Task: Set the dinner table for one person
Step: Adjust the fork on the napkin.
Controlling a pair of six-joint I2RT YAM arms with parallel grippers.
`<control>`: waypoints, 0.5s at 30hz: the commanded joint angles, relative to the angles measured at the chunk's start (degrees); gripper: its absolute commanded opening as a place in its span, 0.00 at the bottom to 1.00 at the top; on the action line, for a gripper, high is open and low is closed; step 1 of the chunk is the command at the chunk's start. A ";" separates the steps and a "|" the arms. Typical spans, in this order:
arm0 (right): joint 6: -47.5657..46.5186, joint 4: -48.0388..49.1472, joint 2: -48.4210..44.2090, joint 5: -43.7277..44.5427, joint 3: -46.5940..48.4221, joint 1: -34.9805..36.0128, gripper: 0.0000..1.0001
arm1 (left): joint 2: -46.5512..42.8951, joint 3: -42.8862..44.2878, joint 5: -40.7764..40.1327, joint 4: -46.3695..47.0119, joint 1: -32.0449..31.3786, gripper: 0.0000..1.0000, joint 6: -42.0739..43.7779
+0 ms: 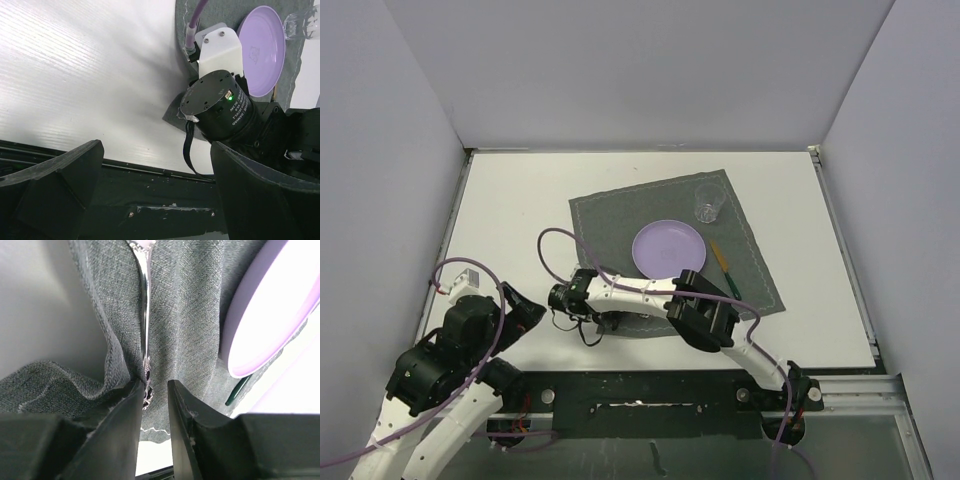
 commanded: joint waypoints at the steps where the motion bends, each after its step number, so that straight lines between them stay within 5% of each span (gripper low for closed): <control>1: 3.80 -3.46 -0.44 6.86 -0.71 0.69 0.24 | -0.88 1.88 0.09 1.63 0.15 0.88 0.45; 15: -1.60 6.51 -9.52 -3.78 -2.35 1.30 0.22 | -0.86 1.76 -0.12 1.76 0.14 0.88 0.35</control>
